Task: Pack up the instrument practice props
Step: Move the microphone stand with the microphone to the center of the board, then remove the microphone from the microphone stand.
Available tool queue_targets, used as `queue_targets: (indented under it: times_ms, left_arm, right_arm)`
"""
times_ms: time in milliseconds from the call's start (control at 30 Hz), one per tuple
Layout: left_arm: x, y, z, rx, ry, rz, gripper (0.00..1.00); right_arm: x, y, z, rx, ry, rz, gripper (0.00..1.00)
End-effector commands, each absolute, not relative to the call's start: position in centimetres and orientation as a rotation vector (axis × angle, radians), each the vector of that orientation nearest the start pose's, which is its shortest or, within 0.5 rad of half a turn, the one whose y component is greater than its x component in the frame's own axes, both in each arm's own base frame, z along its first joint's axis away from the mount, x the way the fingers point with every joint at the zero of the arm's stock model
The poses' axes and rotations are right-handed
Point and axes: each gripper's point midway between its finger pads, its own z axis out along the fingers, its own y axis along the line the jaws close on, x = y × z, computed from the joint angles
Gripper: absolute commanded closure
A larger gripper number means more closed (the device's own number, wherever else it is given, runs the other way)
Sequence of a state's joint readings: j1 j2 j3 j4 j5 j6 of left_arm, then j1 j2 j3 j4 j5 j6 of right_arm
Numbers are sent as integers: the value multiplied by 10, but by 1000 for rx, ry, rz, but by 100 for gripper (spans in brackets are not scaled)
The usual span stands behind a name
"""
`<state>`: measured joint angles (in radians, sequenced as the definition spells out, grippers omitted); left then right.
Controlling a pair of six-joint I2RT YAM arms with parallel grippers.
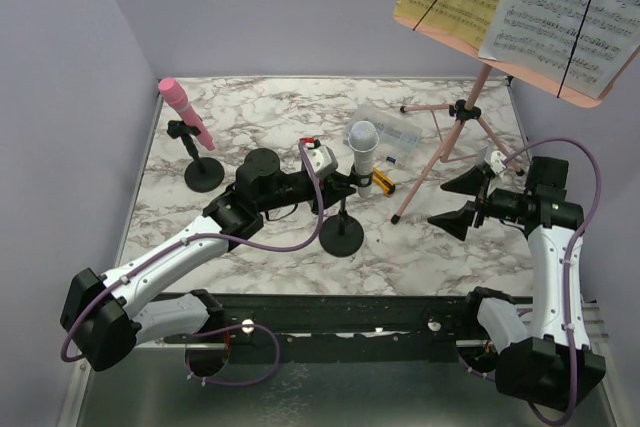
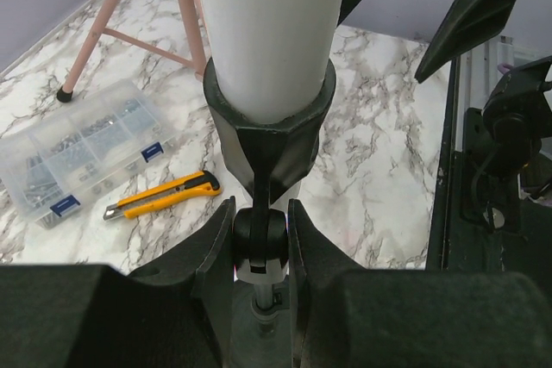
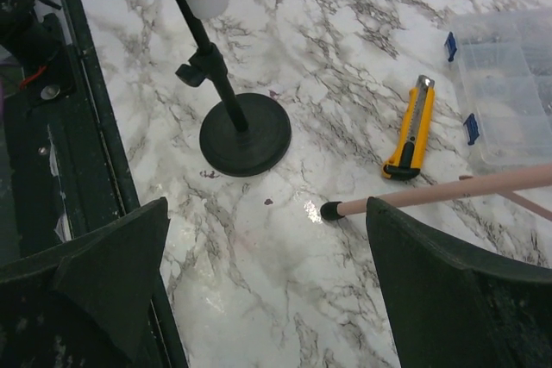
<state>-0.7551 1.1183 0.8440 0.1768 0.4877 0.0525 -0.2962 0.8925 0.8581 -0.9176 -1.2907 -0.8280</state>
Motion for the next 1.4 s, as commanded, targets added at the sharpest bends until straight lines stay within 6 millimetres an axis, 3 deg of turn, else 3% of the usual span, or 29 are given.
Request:
queue_targets:
  times_ms: [0, 267, 733, 1133, 1367]
  left_arm:
    - [228, -314, 291, 965, 1372, -886, 100]
    - [227, -316, 293, 940, 1378, -915, 100]
    - [230, -321, 292, 906, 1406, -955, 100]
    - [231, -324, 292, 893, 1415, -972, 100]
    - [231, -325, 292, 888, 1414, -980, 100]
  right_arm:
    - [193, 116, 259, -1020, 1480, 880, 0]
    - [201, 127, 310, -1077, 1273, 926, 0]
    - [209, 167, 321, -1263, 1202, 1043, 1]
    - [213, 232, 337, -1456, 1157, 1146, 0]
    - [223, 247, 348, -1456, 1146, 1180, 0]
